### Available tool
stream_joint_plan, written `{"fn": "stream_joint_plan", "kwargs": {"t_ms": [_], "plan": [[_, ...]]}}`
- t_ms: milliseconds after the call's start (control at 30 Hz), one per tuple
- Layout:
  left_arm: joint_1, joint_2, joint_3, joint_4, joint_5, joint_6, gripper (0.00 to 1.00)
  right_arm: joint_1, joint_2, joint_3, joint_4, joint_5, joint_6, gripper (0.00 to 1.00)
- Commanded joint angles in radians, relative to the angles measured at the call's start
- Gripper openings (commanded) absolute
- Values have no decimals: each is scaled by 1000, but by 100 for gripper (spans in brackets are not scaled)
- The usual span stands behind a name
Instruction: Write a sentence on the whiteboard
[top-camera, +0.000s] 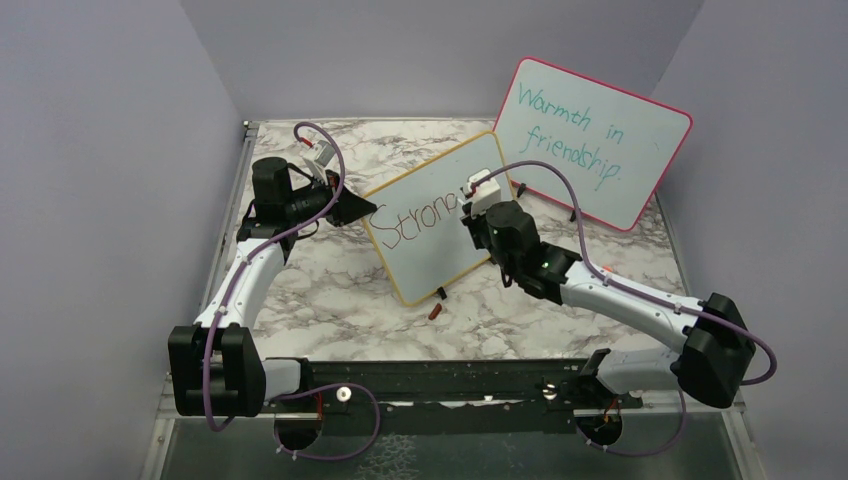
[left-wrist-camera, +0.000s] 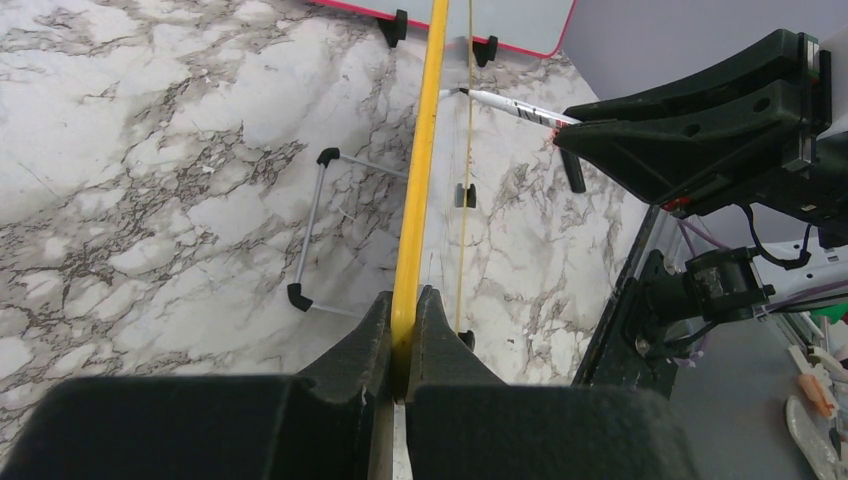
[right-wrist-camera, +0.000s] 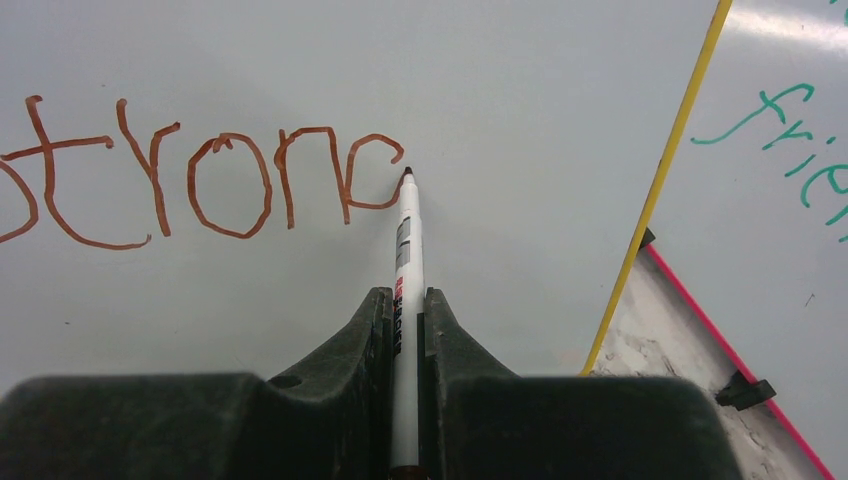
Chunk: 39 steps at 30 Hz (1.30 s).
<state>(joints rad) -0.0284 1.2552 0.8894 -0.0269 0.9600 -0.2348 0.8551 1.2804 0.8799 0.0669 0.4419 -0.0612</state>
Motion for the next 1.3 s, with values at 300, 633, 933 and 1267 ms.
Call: {"fn": "stream_joint_plan", "kwargs": {"t_ms": [300,633,933,1267], "plan": [[-10,35,-15,-72,-121,119,0,-11,28,45,53,-25,-20,1],[-10,35,-14,-74,-124,119,0,-10,21,34,-20,-23,8,1],[-10,32,-14,-76,-129,121,0,-11,-8,3,-78,-23,40,1],[-10,30,-14,-76,-130,121,0,-10,-21,-8,-150,-40,58,1]]}}
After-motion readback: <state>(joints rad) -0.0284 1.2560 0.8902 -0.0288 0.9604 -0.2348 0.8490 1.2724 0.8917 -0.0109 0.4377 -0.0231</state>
